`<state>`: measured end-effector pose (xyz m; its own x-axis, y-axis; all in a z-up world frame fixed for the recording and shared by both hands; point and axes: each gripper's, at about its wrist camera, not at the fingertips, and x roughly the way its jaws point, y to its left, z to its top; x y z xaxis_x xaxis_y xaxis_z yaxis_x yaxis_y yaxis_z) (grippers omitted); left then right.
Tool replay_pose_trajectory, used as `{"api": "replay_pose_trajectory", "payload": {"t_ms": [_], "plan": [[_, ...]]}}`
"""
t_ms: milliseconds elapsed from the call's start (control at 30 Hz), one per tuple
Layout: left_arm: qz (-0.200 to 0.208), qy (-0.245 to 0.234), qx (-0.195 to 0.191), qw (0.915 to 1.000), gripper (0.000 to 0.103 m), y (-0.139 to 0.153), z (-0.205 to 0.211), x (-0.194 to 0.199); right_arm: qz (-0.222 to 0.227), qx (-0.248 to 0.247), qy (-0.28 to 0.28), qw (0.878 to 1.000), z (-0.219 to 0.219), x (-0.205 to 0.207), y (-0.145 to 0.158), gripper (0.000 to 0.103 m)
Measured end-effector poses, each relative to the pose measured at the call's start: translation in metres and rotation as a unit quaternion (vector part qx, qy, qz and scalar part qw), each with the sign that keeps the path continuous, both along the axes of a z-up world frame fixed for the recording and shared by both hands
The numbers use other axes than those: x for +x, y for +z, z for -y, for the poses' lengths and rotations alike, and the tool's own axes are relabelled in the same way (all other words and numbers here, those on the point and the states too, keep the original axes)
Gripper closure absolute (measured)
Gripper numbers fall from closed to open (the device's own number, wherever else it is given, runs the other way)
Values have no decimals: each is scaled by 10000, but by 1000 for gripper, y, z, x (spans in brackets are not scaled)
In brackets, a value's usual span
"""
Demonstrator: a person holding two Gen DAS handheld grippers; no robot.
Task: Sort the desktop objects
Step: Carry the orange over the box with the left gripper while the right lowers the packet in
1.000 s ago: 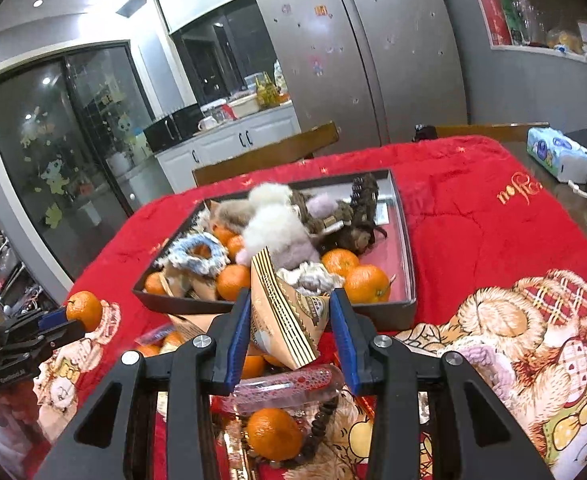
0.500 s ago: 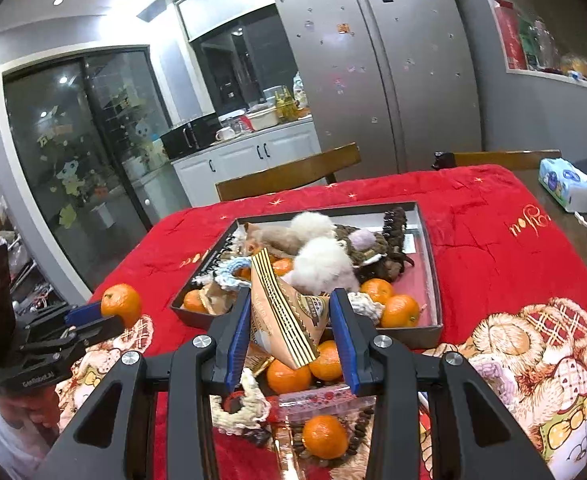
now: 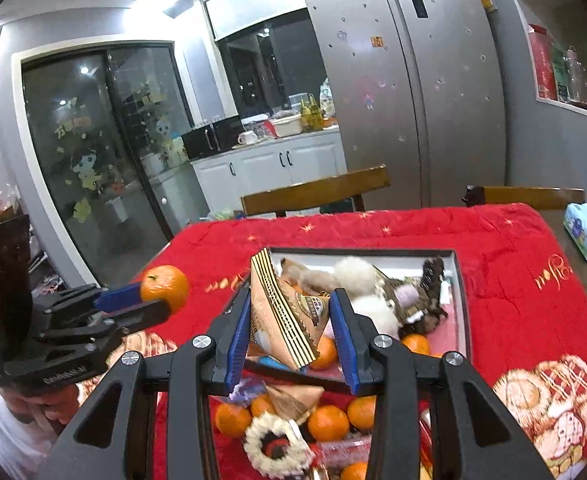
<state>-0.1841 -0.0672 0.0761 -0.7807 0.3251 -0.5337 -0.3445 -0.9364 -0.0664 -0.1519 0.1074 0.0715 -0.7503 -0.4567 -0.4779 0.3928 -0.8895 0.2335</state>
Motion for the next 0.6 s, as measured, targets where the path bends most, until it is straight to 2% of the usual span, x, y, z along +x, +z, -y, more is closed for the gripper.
{"api": "replay_pose_trajectory", "payload": {"t_ms": [167,267,400,500,600], "plan": [[248,26,55,9997,66,-13,-3,-25,137,21,57,9999,5,-13,-12,66],[490,42,196,9986,66,-29,-3,-41,275,60,116,9995,9,-22,-29,66],[697,74,66,9975,66,-55,-10,-56,749,271,202,9966,16,-37,-61,66],[932,11,135,9956,66,-73,-14,-66,937,390,230,9946,18,-46,-76,66],[831,57,-2,9965,66,-79,-20,-75,1064,408,208,9933,17,-56,-84,66]]}}
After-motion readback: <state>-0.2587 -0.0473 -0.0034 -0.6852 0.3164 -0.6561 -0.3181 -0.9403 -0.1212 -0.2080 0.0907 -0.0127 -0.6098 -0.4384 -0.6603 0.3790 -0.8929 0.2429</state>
